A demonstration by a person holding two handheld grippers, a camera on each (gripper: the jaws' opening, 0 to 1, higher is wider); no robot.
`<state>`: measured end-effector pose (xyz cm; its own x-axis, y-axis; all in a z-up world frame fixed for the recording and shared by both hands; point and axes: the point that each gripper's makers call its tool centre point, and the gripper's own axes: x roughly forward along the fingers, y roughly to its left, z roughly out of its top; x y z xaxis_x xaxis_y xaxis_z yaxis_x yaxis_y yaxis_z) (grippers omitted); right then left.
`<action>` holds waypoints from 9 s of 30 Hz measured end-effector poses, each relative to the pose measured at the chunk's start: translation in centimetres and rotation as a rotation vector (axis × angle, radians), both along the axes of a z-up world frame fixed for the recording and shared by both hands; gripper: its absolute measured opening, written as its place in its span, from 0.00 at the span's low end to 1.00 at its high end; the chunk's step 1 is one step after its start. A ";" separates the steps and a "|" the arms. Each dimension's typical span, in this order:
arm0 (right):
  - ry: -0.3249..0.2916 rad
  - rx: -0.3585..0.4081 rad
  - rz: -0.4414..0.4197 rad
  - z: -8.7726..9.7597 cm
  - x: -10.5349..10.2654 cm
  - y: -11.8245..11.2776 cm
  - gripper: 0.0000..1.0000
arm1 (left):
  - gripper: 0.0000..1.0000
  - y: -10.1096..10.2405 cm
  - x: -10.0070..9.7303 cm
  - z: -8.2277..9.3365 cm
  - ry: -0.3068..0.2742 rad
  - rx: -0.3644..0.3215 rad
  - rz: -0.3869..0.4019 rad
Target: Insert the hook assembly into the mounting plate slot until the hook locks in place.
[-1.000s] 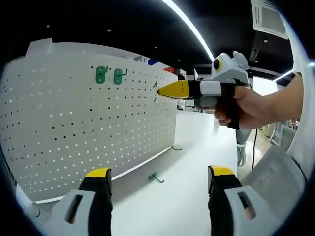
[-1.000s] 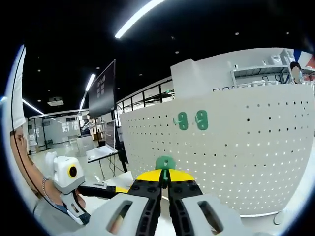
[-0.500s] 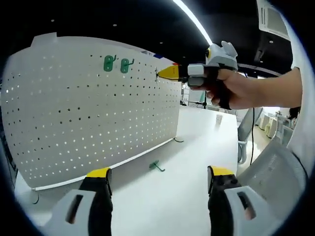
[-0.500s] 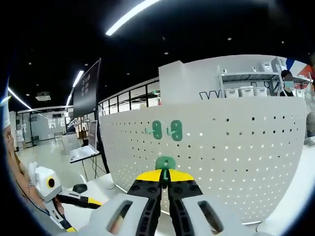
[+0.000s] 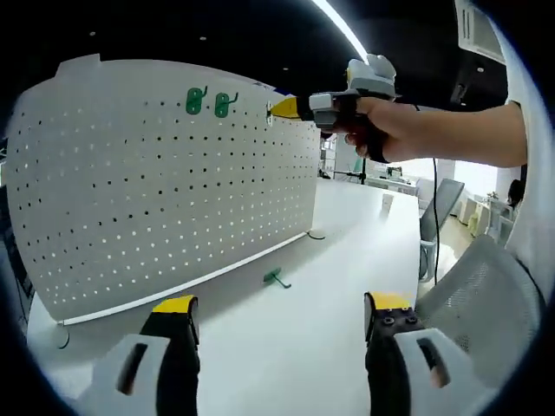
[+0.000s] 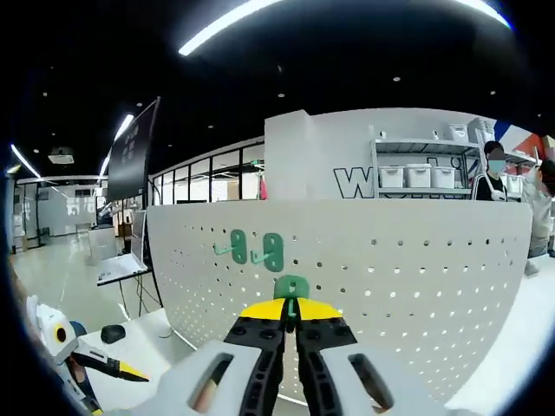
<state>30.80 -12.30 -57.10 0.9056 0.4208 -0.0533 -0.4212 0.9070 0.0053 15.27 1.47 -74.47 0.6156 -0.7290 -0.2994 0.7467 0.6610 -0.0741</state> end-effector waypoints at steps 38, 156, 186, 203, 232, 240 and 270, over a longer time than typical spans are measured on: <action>-0.094 -0.062 -0.123 1.9 5.2 -0.1 0.01 | 0.77 2.0 -0.7 -1.3 0.046 0.042 0.020; 0.071 -0.031 0.113 -12.4 -12.9 -3.1 0.54 | 0.77 2.1 -0.4 -0.7 0.030 0.008 0.031; 0.266 -0.060 0.109 -17.4 -14.8 -4.3 0.55 | 0.76 1.9 0.2 -0.7 0.035 0.016 0.013; 0.292 -0.073 0.104 -18.0 -14.9 -4.4 0.55 | 0.76 -4.2 4.2 0.8 -0.024 0.100 -0.193; 0.316 -0.099 0.105 -18.6 -15.0 -4.3 0.54 | 0.75 -9.0 7.5 -1.8 -0.009 0.305 -0.466; 0.316 -0.099 0.104 -18.5 -15.1 -4.4 0.53 | 0.75 -10.3 7.8 -2.5 -0.005 0.353 -0.527; 0.352 -0.092 0.122 -19.1 -15.4 -4.1 0.53 | 0.75 -12.6 10.0 -7.9 0.101 0.606 -0.719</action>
